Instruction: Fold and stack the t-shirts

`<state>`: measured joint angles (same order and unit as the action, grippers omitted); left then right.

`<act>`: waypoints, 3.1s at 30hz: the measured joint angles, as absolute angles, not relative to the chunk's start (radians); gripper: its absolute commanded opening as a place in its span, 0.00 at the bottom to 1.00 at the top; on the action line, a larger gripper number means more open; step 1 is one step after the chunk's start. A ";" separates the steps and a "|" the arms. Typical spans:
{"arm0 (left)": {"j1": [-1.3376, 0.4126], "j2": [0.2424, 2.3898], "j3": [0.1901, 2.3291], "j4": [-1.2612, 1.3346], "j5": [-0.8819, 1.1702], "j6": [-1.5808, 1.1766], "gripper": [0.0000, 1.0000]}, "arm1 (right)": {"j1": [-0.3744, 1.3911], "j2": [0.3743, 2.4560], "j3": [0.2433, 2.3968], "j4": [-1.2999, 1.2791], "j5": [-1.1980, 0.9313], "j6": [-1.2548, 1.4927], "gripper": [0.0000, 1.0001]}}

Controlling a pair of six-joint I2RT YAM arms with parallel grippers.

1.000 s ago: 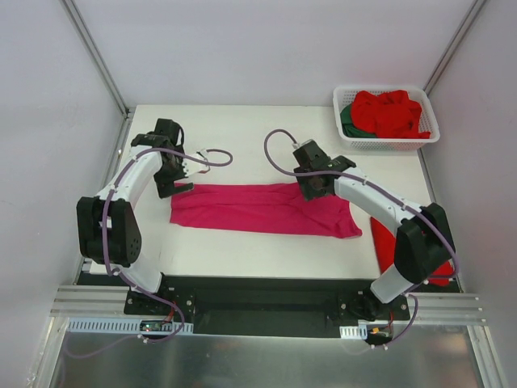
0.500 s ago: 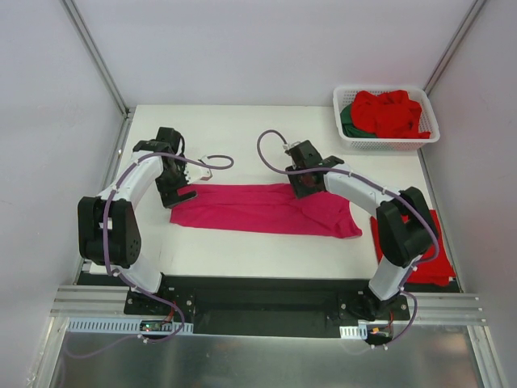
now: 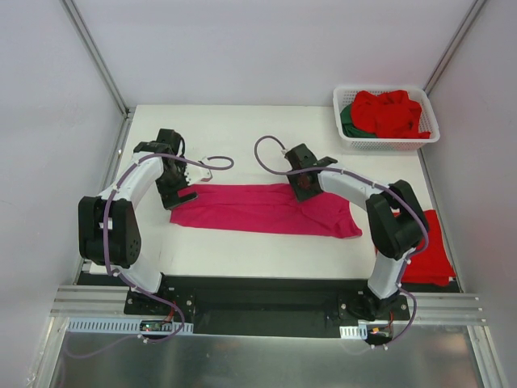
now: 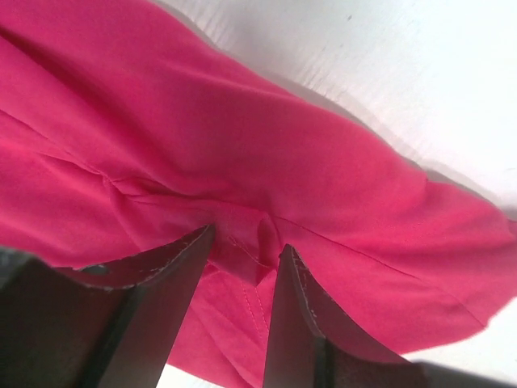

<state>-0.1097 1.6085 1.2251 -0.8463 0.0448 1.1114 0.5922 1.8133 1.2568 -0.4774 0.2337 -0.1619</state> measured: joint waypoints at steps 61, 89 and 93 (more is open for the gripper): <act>-0.110 1.595 1.162 -0.817 0.016 1.116 0.99 | 0.593 1.648 1.089 -0.636 0.367 0.017 0.24; -0.111 1.599 1.163 -0.814 0.016 1.116 0.99 | 0.693 1.589 1.013 -0.625 0.237 0.056 0.01; -0.111 1.600 1.163 -0.814 0.016 1.115 0.99 | 0.738 1.589 1.013 -0.640 0.233 0.075 0.07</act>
<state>-0.1108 1.5997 1.1625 -0.8143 0.0162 1.1152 0.7380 1.5887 1.0134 -0.6395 0.2329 0.0750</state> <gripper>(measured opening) 0.992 0.015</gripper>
